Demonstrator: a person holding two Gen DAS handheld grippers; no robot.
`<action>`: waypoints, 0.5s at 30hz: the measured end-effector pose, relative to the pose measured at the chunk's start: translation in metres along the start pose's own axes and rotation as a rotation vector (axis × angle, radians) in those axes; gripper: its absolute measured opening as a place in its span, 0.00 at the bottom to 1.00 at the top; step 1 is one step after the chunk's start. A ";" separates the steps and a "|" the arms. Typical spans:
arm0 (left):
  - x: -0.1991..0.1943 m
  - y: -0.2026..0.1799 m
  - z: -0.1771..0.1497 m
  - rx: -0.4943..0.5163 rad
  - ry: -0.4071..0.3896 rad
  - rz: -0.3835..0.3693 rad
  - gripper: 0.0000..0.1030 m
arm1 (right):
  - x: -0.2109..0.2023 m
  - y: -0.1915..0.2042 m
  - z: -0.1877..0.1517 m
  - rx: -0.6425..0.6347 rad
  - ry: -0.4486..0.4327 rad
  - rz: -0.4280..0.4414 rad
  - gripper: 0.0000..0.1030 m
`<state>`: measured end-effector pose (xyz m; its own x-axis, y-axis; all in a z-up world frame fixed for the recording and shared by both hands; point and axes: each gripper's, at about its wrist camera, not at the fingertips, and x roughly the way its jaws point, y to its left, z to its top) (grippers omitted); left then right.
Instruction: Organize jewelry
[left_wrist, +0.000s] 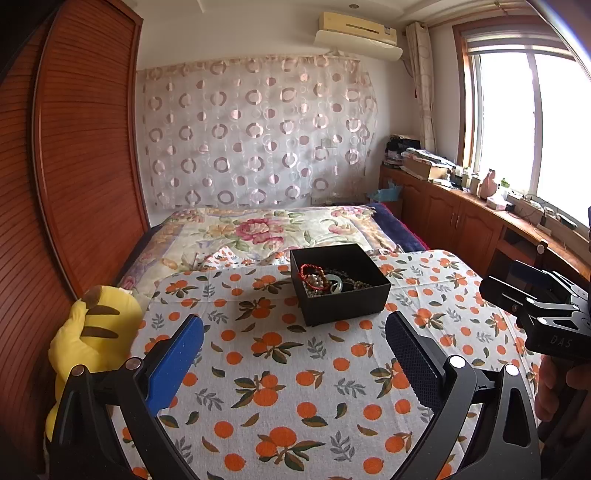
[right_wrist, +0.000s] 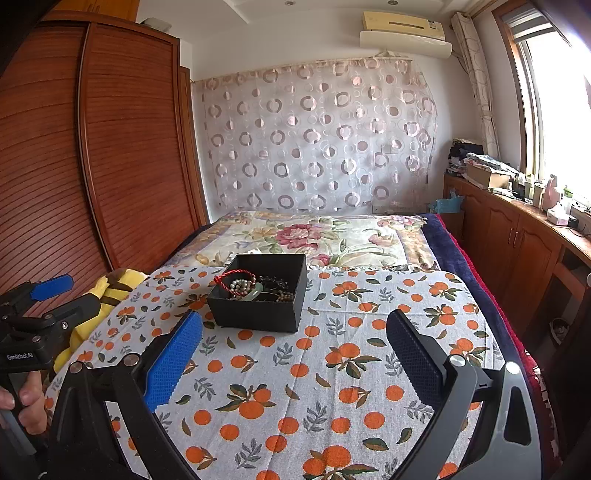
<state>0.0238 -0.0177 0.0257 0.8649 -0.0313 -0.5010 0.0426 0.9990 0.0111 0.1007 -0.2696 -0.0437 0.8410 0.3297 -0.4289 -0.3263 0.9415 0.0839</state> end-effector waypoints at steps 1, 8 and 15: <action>0.000 0.000 0.000 0.000 0.000 0.000 0.92 | 0.000 0.000 0.000 0.000 0.001 0.000 0.97; 0.000 0.000 -0.001 0.000 -0.001 -0.001 0.92 | 0.000 0.003 0.000 0.001 -0.002 0.001 0.97; 0.000 0.000 -0.001 -0.001 0.000 -0.002 0.92 | 0.000 0.002 0.000 0.001 -0.001 0.000 0.98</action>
<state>0.0230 -0.0180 0.0248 0.8650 -0.0334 -0.5006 0.0437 0.9990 0.0089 0.1000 -0.2674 -0.0437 0.8413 0.3302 -0.4279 -0.3264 0.9414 0.0847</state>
